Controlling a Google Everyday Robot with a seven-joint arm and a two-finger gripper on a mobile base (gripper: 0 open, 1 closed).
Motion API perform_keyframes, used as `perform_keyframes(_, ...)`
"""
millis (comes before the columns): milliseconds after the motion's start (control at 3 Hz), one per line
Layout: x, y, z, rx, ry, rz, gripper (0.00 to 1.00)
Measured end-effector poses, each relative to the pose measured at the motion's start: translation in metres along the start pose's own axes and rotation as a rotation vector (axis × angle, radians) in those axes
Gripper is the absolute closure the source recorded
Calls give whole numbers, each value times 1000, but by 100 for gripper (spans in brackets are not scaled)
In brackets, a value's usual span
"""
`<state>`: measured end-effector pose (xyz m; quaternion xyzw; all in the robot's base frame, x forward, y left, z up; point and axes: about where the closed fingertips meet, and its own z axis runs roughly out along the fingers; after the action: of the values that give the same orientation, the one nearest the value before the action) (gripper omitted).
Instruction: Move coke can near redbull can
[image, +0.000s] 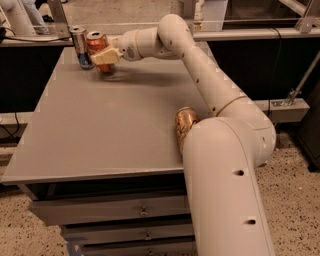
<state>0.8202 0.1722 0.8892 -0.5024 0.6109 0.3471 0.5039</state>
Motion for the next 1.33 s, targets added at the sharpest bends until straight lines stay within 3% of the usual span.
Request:
perform_keyframes(1000, 8, 5, 5, -18, 5, 13, 13)
perform_keyframes(1333, 9, 6, 6, -22, 6, 15, 0)
